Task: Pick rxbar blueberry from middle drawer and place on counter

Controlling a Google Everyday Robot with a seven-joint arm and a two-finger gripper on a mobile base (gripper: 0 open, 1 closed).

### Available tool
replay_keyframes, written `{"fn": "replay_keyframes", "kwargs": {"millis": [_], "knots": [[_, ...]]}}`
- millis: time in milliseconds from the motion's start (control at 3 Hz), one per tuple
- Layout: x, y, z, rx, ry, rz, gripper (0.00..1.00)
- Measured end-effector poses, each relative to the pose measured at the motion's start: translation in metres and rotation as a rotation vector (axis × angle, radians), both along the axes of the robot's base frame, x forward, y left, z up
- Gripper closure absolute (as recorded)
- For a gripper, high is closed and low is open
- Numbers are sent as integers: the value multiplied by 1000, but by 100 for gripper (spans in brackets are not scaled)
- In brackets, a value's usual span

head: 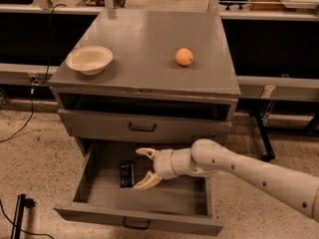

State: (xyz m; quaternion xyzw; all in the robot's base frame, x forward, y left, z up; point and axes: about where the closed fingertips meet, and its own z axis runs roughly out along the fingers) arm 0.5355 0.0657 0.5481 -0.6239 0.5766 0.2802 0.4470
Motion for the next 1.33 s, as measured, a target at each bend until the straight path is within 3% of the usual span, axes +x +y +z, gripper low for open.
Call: {"fn": "replay_keyframes", "kwargs": {"millis": [333, 667, 1333], "knots": [[10, 15, -50, 33, -9, -1, 2], [17, 21, -87, 72, -15, -20, 0], [19, 28, -100, 71, -8, -36, 0]]}}
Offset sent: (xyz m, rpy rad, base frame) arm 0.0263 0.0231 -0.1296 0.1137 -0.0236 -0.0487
